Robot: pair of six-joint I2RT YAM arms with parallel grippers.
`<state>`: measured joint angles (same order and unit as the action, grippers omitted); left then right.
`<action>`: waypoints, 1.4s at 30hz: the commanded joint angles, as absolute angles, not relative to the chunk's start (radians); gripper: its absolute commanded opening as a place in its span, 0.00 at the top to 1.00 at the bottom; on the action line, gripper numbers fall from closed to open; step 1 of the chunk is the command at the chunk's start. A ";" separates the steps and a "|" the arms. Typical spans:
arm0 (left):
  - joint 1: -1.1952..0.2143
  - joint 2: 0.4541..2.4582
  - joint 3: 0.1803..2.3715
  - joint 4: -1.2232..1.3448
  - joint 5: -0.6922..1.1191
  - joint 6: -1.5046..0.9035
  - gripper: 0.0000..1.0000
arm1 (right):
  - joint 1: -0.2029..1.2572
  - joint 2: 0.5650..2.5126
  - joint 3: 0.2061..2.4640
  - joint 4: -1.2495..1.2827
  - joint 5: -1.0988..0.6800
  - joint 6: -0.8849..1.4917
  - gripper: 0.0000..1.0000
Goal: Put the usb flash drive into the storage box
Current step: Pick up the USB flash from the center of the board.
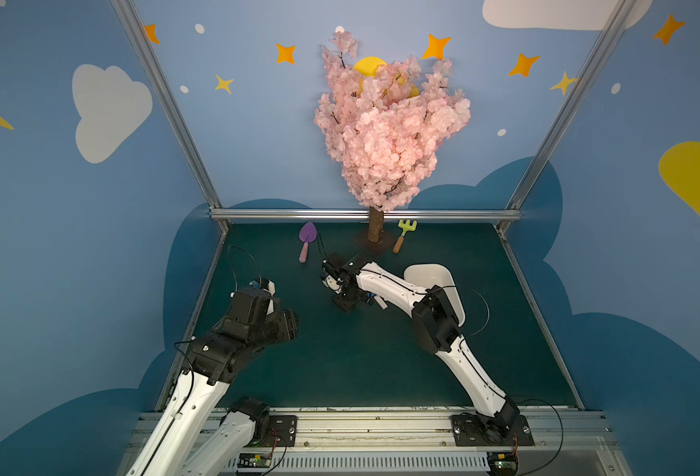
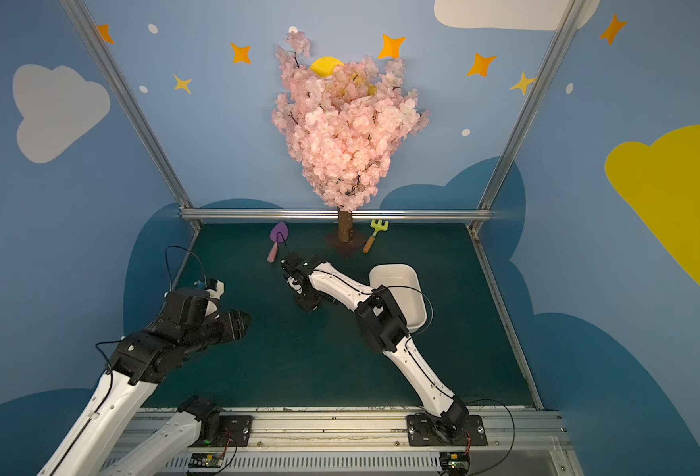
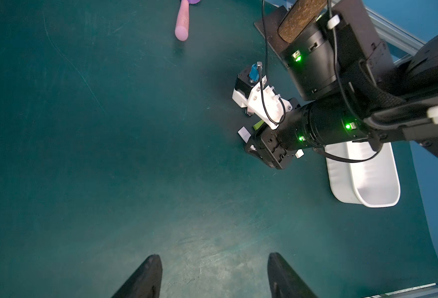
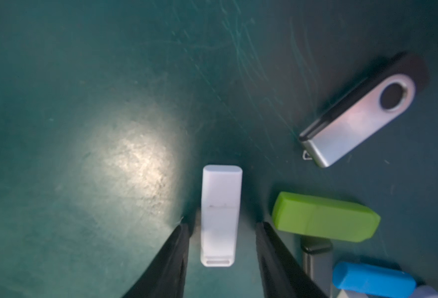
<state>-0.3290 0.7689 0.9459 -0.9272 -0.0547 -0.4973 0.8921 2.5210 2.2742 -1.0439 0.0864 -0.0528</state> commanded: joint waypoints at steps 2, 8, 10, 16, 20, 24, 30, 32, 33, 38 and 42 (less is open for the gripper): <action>-0.327 0.763 0.941 -0.919 -0.048 -0.487 0.32 | 0.897 2.554 2.290 -1.060 0.078 -0.044 0.54; -0.328 0.768 0.942 -0.917 -0.040 -0.487 0.32 | 0.902 2.576 2.285 -1.060 0.079 -0.032 0.65; -0.327 0.769 0.942 -0.916 -0.043 -0.486 0.32 | 0.904 2.580 2.284 -1.059 0.087 -0.030 0.65; -0.327 0.763 0.941 -0.917 -0.047 -0.488 0.32 | 0.905 2.569 2.282 -1.056 0.083 -0.019 0.73; -0.327 0.764 0.941 -0.917 -0.046 -0.488 0.32 | 0.905 2.546 2.263 -1.040 0.080 -0.012 0.77; -0.328 0.764 0.941 -0.917 -0.047 -0.489 0.32 | 0.907 2.515 2.245 -1.025 0.081 -0.011 0.81; -0.328 0.762 0.940 -0.919 -0.051 -0.490 0.32 | 0.910 2.413 2.191 -0.996 0.071 -0.010 0.85; -0.327 0.761 0.939 -0.920 -0.055 -0.493 0.32 | 0.908 2.367 2.170 -0.991 0.074 -0.014 0.86; -0.327 0.759 0.940 -0.920 -0.058 -0.492 0.32 | 0.907 2.343 2.159 -0.990 0.076 -0.016 0.86; -0.328 0.756 0.939 -0.919 -0.056 -0.493 0.32 | 0.892 2.178 2.046 -0.958 0.074 -0.007 0.86; -0.329 0.752 0.936 -0.920 -0.054 -0.493 0.32 | 0.851 2.011 1.886 -0.909 0.100 0.017 0.86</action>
